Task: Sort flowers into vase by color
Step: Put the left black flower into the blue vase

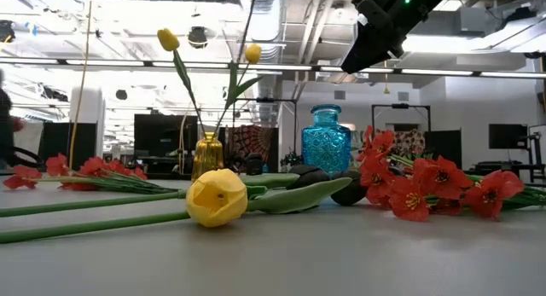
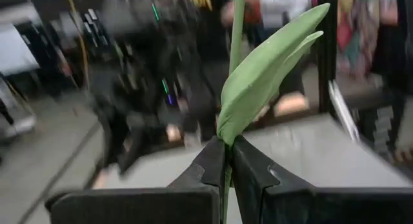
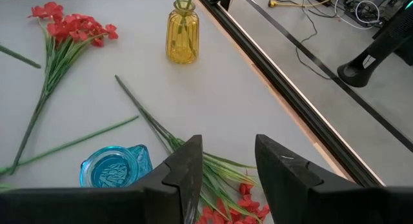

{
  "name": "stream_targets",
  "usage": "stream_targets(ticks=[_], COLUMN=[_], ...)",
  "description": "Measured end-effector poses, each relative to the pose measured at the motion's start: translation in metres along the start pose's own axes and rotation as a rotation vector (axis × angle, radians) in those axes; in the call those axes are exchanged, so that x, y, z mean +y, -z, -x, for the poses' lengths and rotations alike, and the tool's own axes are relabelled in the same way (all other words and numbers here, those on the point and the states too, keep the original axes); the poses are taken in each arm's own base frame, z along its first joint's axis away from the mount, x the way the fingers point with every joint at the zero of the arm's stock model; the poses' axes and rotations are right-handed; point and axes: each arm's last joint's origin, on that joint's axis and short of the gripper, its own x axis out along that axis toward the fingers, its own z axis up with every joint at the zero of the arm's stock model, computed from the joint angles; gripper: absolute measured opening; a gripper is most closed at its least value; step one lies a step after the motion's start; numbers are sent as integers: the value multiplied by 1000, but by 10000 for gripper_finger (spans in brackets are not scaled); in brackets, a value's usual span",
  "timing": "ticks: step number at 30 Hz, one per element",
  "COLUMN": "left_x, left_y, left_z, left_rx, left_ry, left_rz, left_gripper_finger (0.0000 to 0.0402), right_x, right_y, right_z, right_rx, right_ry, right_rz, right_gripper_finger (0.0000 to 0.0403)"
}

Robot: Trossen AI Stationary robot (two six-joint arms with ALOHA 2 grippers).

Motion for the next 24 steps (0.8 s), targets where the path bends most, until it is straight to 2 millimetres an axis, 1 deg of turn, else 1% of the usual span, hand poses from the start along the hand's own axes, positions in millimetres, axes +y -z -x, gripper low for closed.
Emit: stream_targets(ticks=[2,6,9,11,17,24], left_x=[2,6,9,11,17,28], left_y=[-7,-16,-15,-12,8,33], left_z=[0,1,-4,-12,-39,-59], left_rx=[-75,-166,-207,-253,-339,-384], left_ry=[-17,-46,-66,-81,-132,-180], left_rz=[2,-1,8,22,28,74], left_gripper_finger=[4,4,4,4,4,4], right_x=[0,0,0,0,0,0], right_y=[0,0,0,0,0,0], right_z=[0,0,0,0,0,0], right_rx=[0,0,0,-1,0,0], right_ry=[0,0,0,0,0,0], right_rz=[0,0,-1,-1,0,0], right_gripper_finger=[168,168,168,168,168,168])
